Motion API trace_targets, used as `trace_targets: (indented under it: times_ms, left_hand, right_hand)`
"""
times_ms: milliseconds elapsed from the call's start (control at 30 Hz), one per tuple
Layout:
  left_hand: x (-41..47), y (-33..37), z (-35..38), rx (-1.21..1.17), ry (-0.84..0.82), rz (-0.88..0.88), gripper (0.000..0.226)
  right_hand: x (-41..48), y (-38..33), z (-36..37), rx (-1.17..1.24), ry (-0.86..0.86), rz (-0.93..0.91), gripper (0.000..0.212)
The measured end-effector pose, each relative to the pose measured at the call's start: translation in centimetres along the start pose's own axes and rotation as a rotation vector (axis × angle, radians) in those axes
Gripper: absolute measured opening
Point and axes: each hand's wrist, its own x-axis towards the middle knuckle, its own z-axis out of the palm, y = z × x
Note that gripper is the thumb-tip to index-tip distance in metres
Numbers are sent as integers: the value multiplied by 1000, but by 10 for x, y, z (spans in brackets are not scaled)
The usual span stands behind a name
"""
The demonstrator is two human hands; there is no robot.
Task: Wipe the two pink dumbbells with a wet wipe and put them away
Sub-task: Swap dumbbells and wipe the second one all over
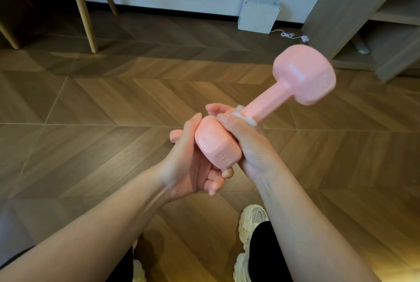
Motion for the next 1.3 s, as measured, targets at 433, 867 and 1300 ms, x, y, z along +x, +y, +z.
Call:
trace_targets:
  times_ms: [433, 867, 1300]
  left_hand:
    - [10, -21, -11, 856, 411, 551, 65]
    - [11, -8, -25, 1749, 570, 1281, 61]
    - [-1, -4, -30, 1697, 407, 1334, 45]
  right_hand:
    - [15, 3, 4, 189, 187, 318, 25]
    - [12, -2, 0, 660, 144, 501, 16]
    - [21, -29, -27, 731, 417, 321, 3]
